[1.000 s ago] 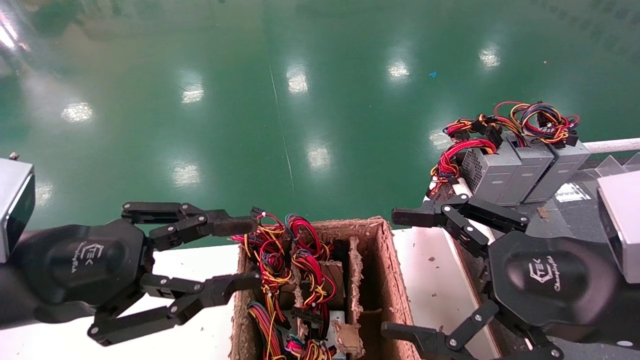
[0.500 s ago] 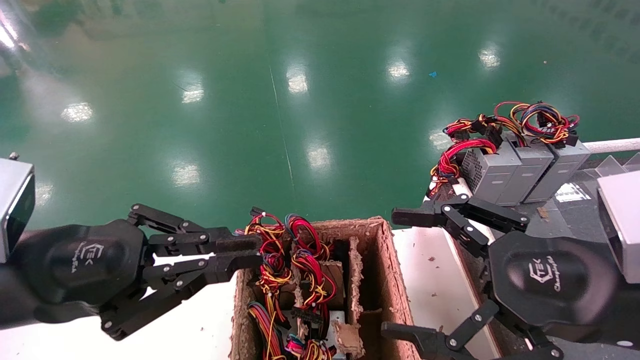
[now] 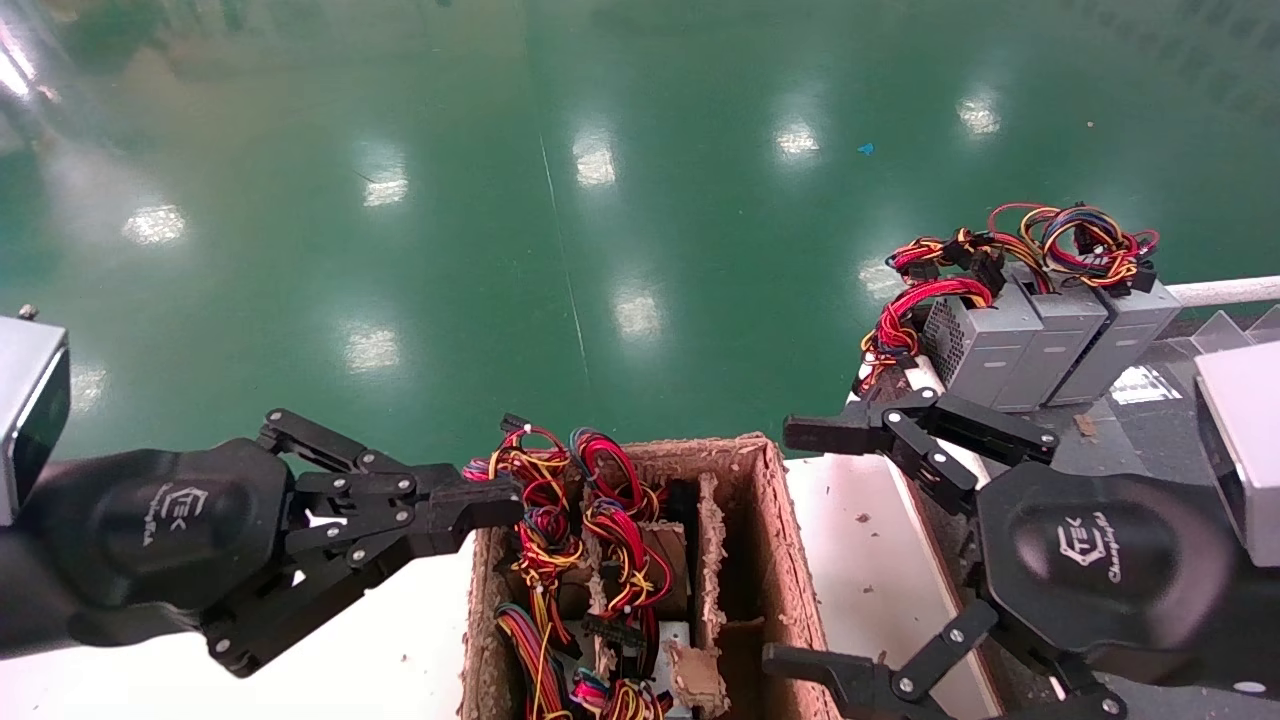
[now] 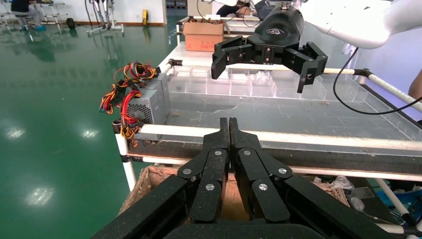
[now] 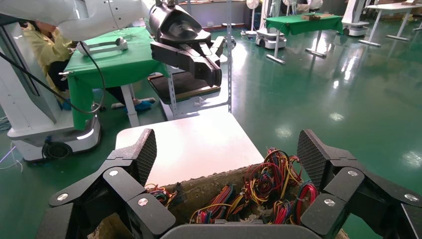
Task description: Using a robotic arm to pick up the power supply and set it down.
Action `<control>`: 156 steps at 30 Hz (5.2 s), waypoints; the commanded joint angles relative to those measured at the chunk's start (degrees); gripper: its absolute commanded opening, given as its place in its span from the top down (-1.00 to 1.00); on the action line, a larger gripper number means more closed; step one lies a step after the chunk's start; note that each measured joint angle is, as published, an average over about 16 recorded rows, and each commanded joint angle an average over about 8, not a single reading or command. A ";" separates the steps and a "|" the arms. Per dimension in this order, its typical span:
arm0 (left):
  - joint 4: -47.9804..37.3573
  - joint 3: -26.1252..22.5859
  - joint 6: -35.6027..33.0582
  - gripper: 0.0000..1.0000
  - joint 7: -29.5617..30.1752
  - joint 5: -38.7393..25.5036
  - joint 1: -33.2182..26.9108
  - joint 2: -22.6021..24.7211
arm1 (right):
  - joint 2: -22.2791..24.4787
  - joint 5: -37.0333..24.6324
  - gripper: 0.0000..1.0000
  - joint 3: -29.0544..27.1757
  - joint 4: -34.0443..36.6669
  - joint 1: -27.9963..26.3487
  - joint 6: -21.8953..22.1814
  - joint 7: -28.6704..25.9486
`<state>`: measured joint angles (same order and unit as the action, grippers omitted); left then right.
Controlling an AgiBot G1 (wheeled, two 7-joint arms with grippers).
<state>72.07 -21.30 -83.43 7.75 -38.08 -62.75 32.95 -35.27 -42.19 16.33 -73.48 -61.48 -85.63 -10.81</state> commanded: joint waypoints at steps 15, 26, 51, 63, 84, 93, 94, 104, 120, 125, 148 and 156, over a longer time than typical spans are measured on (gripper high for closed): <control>-0.02 0.00 0.01 -1.00 0.00 0.00 0.01 0.00 | -4.35 -5.90 -1.00 5.89 -1.84 0.31 0.09 -2.49; -0.03 -0.01 0.02 -1.00 -0.01 0.00 0.01 0.00 | -6.79 -10.26 -1.00 9.06 -2.13 -0.10 0.36 -3.41; -0.04 -0.02 0.02 -1.00 -0.01 0.01 0.01 -0.01 | -19.75 -27.42 1.00 19.80 -3.49 -0.03 7.43 -7.03; -0.04 -0.02 0.03 -1.00 -0.02 0.01 0.01 -0.01 | -20.58 -29.27 1.00 20.52 -3.65 0.21 8.57 -7.01; -0.04 -0.03 0.03 -1.00 -0.02 0.01 0.00 -0.01 | -18.66 -22.20 1.00 16.49 -3.90 2.08 8.25 -3.38; -0.04 -0.03 0.03 -1.00 -0.02 0.01 0.00 -0.01 | -14.45 -12.55 1.00 10.45 -4.13 2.19 5.49 0.29; -0.04 -0.03 0.03 -1.00 -0.02 0.01 0.00 -0.01 | -13.84 -11.37 1.00 9.65 -4.15 2.27 5.17 0.72; -0.04 -0.03 0.03 -1.00 -0.02 0.02 0.00 -0.01 | -8.28 -2.37 1.00 2.96 -4.23 3.32 3.26 3.90; -0.04 -0.04 0.03 -1.00 -0.02 0.02 0.00 -0.02 | 3.42 12.45 1.00 -11.64 -3.73 7.33 2.45 10.01; -0.04 -0.04 0.03 -1.00 -0.03 0.02 0.00 -0.02 | 8.80 12.85 1.00 -16.23 -2.69 10.13 4.41 12.24; -0.04 -0.05 0.04 -1.00 -0.03 0.03 0.00 -0.02 | 18.17 6.40 1.00 -26.70 19.00 22.83 10.10 24.43; -0.04 -0.05 0.04 -1.00 -0.03 0.03 0.00 -0.02 | 16.51 2.83 1.00 -22.55 23.53 18.64 10.53 24.92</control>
<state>72.03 -21.35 -83.39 7.72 -38.05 -62.75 32.93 -19.04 -39.49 -6.02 -50.18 -43.53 -75.14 13.87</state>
